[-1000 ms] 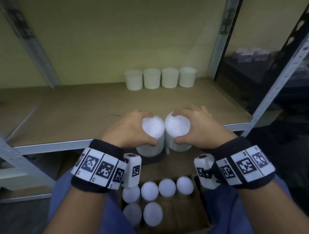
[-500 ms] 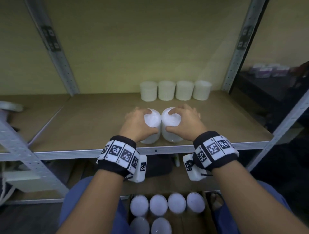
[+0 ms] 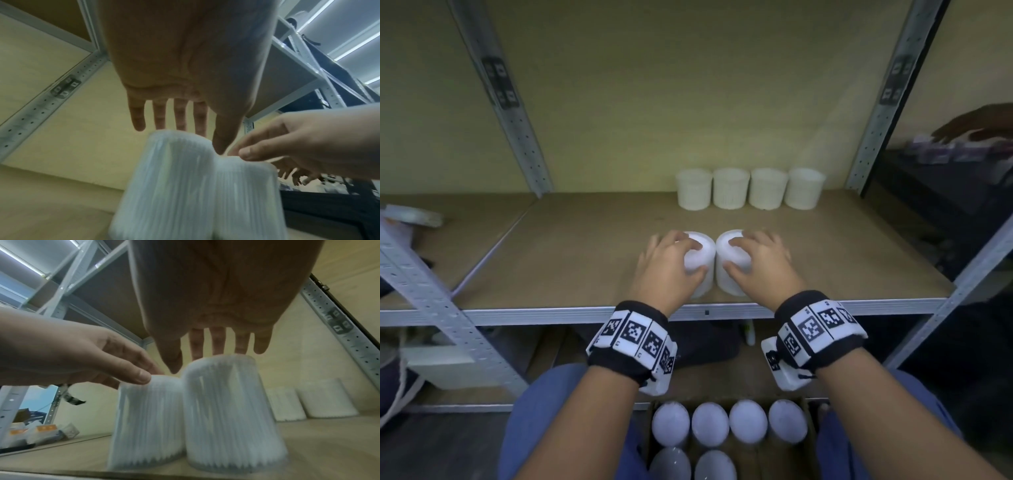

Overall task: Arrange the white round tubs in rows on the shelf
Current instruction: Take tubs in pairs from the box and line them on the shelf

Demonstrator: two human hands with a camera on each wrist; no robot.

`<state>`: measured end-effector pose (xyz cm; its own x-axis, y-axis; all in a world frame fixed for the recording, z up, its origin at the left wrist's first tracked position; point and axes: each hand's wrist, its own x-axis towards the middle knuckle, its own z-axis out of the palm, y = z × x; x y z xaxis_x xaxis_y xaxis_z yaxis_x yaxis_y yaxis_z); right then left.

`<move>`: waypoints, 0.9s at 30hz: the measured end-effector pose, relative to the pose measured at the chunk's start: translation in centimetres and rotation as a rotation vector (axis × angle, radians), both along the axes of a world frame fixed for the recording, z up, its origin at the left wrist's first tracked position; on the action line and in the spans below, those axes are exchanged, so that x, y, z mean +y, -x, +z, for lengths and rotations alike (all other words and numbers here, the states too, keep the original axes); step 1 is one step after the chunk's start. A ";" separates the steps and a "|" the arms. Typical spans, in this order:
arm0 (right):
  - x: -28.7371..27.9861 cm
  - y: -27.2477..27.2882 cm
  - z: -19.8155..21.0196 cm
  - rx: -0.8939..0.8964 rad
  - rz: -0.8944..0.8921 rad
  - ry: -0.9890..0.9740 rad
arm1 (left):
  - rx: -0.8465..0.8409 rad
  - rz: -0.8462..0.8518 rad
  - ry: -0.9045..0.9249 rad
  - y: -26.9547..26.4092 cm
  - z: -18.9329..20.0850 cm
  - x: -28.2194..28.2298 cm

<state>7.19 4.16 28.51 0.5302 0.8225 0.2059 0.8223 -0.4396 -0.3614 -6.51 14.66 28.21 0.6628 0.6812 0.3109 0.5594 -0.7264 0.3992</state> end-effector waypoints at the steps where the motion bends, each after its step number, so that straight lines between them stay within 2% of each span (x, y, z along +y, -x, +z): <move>1: -0.2 0.2 0.1 -0.033 0.004 -0.031 | -0.028 -0.003 -0.034 0.1 0.0 -0.2; 4: -0.8 0.9 0.3 -0.082 0.018 -0.102 | -0.112 -0.020 -0.080 0.3 -0.1 -1.0; 12: -0.8 0.7 -0.4 -0.078 0.042 -0.103 | -0.070 -0.053 -0.097 0.8 -0.4 -1.9; 18: -0.7 0.3 -0.6 -0.023 0.025 -0.159 | -0.131 -0.022 -0.091 0.4 -0.5 -1.7; 27: 0.3 -0.5 -0.8 0.003 0.050 -0.167 | -0.112 -0.018 -0.077 -0.1 -0.4 -0.9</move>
<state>7.69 4.45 27.73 0.4900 0.8024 0.3406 0.8405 -0.3313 -0.4288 -6.46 13.79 27.84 0.6329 0.6410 0.4342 0.5013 -0.7667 0.4011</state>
